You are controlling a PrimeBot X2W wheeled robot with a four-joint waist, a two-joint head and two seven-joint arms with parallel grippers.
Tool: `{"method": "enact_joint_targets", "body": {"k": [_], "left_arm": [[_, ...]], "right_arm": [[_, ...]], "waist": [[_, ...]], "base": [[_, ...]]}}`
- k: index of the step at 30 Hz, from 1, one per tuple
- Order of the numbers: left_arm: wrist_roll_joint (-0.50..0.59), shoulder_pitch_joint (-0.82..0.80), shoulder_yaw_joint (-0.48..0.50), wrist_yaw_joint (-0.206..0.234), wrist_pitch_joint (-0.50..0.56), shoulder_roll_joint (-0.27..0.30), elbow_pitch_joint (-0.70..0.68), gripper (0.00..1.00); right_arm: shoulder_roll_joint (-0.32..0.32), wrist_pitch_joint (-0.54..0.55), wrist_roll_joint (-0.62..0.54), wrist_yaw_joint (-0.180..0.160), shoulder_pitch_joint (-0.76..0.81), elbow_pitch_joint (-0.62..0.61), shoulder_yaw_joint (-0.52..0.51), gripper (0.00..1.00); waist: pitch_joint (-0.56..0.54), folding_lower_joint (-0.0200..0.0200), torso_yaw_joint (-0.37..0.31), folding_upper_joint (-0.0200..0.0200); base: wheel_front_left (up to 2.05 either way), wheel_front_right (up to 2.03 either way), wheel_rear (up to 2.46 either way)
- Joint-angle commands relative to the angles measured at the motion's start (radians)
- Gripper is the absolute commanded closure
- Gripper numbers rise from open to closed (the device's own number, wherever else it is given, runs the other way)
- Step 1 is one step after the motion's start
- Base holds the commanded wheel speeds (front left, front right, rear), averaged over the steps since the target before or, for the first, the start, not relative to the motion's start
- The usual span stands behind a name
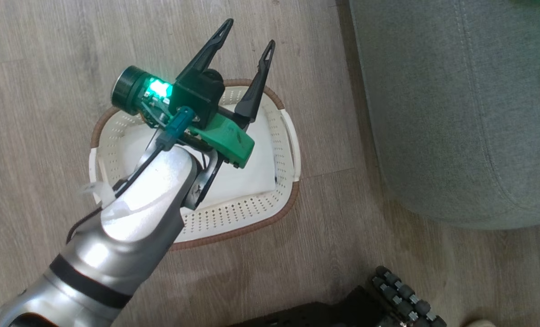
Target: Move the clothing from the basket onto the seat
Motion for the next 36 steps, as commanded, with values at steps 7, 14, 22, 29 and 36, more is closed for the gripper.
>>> {"method": "enact_joint_targets", "body": {"k": [7,14,22,29,36], "left_arm": [[-0.003,-0.008,0.028,0.008,0.013,0.032,-0.037,0.00],[-0.022,0.010,0.027,0.010,0.015,0.033,-0.033,0.00],[-0.064,0.049,0.045,0.009,-0.024,0.014,-0.014,0.00],[-0.112,0.124,0.086,0.012,-0.059,-0.015,0.006,0.00],[-0.140,0.232,0.147,0.025,-0.067,-0.028,0.010,0.00]], "right_arm": [[0.034,-0.006,-0.025,0.000,0.040,0.010,-0.016,0.00],[0.059,-0.006,-0.013,0.000,0.107,-0.028,0.016,0.00],[0.054,-0.006,0.015,0.000,0.227,-0.136,0.077,0.00],[0.051,-0.006,0.030,0.000,0.291,-0.213,0.167,0.00],[0.055,-0.006,0.060,0.000,0.346,-0.227,0.253,0.00]], "waist": [[-0.008,0.0000,-0.019,0.0000],[-0.043,0.0000,-0.031,0.0000],[-0.148,0.0000,-0.033,0.0000],[-0.285,0.0000,-0.009,0.0000],[-0.422,0.0000,0.042,0.0000]], "base": [[0.00,0.00,0.00],[0.00,0.00,0.00],[0.00,0.00,0.00],[0.00,0.00,0.00],[0.00,0.00,0.00]]}}
